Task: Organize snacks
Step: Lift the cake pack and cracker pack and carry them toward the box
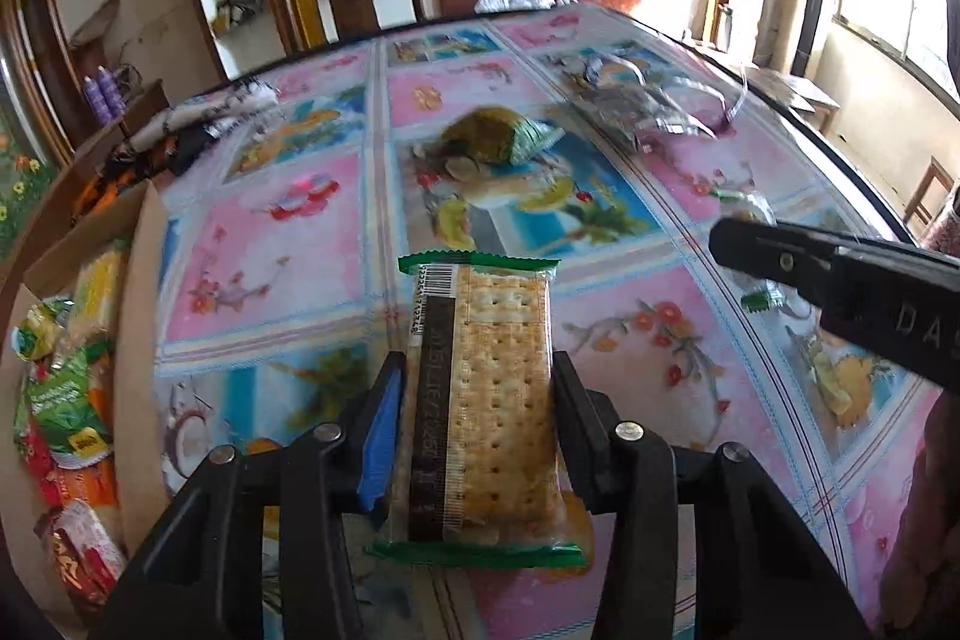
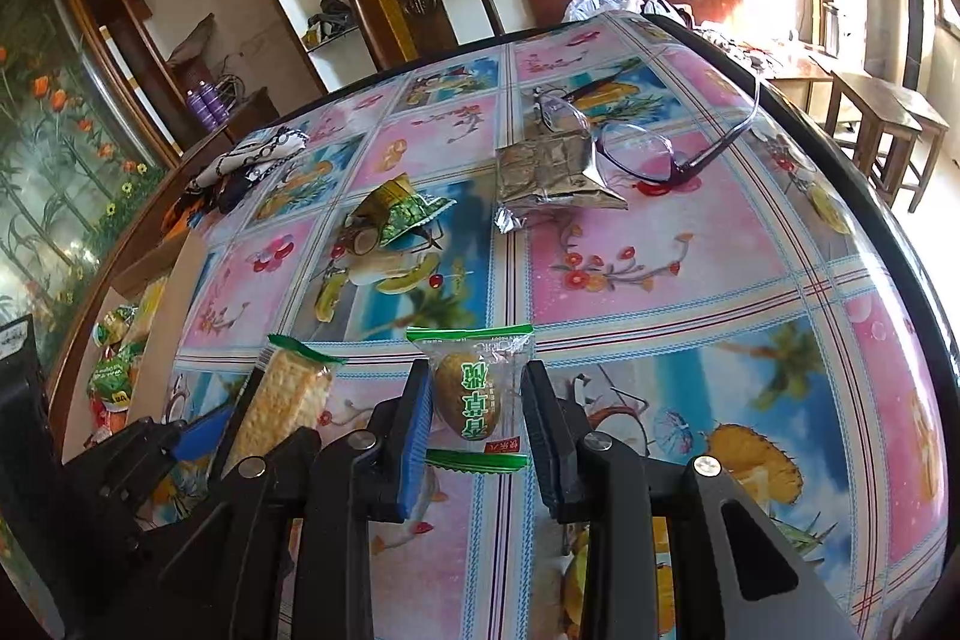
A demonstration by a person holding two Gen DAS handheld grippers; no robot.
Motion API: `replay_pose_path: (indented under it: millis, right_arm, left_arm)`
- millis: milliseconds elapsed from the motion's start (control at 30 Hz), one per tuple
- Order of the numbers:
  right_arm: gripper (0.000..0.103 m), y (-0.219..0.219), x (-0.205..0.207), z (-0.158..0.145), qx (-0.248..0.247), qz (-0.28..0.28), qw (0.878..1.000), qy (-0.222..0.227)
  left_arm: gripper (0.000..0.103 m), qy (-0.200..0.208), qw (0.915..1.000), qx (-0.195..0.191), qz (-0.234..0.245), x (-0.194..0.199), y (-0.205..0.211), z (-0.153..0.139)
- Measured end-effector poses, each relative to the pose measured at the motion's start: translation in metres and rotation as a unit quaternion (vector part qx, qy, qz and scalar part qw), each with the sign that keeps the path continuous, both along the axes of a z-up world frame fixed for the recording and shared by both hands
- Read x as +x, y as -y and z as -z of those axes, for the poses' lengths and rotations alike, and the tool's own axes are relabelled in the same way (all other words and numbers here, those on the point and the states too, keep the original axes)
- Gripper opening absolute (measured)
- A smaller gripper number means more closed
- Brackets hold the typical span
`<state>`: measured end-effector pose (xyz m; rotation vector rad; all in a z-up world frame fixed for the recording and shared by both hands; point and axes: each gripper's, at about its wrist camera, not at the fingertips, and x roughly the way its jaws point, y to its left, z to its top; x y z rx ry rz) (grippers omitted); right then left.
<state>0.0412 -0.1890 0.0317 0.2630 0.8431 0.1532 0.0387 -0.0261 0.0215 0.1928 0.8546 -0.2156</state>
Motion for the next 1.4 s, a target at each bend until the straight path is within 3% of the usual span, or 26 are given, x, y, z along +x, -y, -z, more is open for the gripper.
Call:
replay_pose_path:
  millis: [300,700,1400]
  right_arm:
    - [0.032,-0.01,-0.003,-0.004,-0.021,-0.01,1.0,0.017]
    - [0.032,-0.026,-0.009,-0.01,-0.049,-0.031,0.997,0.041]
    - [0.032,-0.033,-0.017,-0.017,-0.046,-0.049,0.995,0.068]
  left_arm:
    - [0.045,0.08,0.9963,0.013,-0.028,-0.006,-0.01,-0.022]
    - [0.045,0.095,0.9949,0.005,-0.034,-0.008,-0.015,-0.027]
    - [0.045,0.126,0.9905,-0.004,-0.055,-0.014,-0.027,-0.04]
